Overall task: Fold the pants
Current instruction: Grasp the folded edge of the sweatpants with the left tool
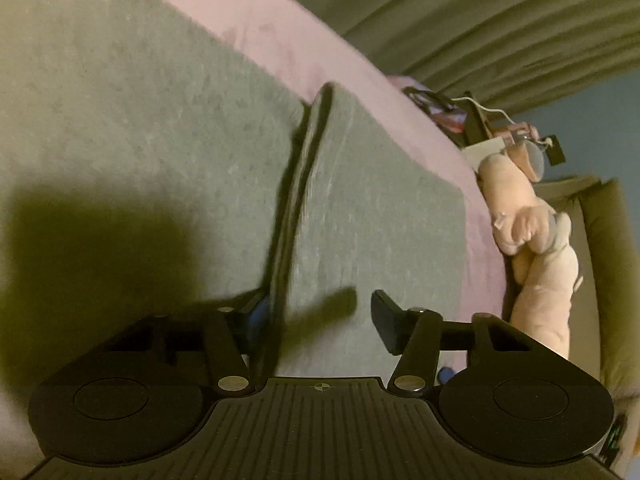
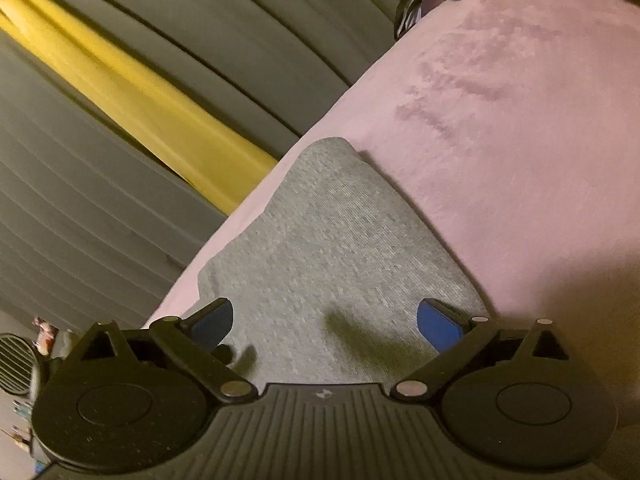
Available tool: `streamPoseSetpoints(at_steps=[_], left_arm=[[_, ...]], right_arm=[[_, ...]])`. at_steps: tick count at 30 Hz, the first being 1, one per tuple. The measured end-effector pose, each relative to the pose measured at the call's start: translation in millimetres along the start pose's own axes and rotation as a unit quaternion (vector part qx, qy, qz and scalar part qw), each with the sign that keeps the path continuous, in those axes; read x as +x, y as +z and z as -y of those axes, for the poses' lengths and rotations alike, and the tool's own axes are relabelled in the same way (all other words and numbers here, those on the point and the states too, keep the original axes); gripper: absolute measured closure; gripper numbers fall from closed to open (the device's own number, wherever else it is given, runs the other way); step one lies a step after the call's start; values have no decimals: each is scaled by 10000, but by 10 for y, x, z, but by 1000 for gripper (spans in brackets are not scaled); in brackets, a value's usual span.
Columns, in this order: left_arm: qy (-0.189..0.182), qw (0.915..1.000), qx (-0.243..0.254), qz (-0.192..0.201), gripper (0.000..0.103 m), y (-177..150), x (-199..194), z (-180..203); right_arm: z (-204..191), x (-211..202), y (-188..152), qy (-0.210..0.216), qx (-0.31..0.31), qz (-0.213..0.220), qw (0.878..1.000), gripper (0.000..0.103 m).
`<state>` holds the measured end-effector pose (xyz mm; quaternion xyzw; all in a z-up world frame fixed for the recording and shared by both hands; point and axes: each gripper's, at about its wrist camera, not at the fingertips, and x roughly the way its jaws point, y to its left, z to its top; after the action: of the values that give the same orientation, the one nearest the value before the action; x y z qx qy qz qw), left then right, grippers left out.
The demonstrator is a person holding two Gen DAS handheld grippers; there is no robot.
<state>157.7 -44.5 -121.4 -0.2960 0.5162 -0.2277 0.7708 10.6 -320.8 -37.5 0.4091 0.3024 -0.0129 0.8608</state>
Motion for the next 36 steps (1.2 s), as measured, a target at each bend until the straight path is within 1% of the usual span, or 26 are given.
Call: streamPoseSetpoints(at_steps=[1,2,3,4,5,6,9,13,16,17,20,22,23,24,25,26,28,29,30,31,32,34,36], left_arm=[[-22,10000,-4,11,37,15,48,-2],[-67,10000,-60,-7,37,33,86,-14],[-88,9998,-153,0,39,48,95,-20],[-121,9997,-231,22,50,70,98,-16],[-57,9997,-219,49,66,82,102,-3],[72,9998,-179,60,86,98,90,-5],[47,9998,-143,154,87,76,42,6],[-2,9992,180,344,87,21,-147,74],[-13,9990,190,400,87,45,-303,43],[21,9987,224,456,87,49,-366,17],[274,9973,325,599,87,69,-551,-53],[448,9958,379,704,87,87,-687,-131],[596,9940,431,807,87,87,-751,-173],[710,9928,431,864,87,84,-795,-211],[731,9928,335,890,86,74,-835,-271],[658,9936,149,908,86,62,-853,-337],[678,9935,-18,912,83,53,-814,-374],[761,9931,31,890,82,48,-778,-363],[824,9928,80,865,79,44,-749,-352],[877,9922,151,869,73,39,-712,-325],[859,9924,190,864,69,37,-693,-314],[707,9934,138,891,55,39,-667,-307],[662,9934,88,930,53,33,-626,-290]], right_arm=[[13,10,6,32,35,2,10000,4],[23,23,13,55,52,4,10000,4],[39,52,26,70,58,10,10000,4],[37,61,25,82,38,13,10000,4],[31,70,24,81,3,12,10000,4],[18,70,18,73,-38,19,10000,4],[-21,68,3,111,-157,26,9998,4],[-30,63,-3,178,-191,27,9997,4],[-30,67,6,316,-244,26,9992,4],[-47,66,3,388,-304,14,9988,4],[-120,89,-14,534,-528,-101,9971,4],[-157,133,-29,568,-620,-252,9961,4],[-170,160,-35,558,-642,-344,9958,4],[-178,190,-37,496,-647,-428,9958,4],[-177,215,-35,456,-630,-490,9958,4],[-173,229,-31,459,-601,-528,9957,4],[-161,243,-18,432,-567,-538,9960,4],[-160,252,-14,420,-566,-541,9960,4],[-165,251,-15,402,-580,-553,9960,4],[-175,259,-15,370,-603,-573,9959,4],[-187,265,-18,333,-637,-602,9956,4],[-211,277,-32,264,-738,-640,9949,4],[-238,275,-53,217,-876,-653,9938,4]])
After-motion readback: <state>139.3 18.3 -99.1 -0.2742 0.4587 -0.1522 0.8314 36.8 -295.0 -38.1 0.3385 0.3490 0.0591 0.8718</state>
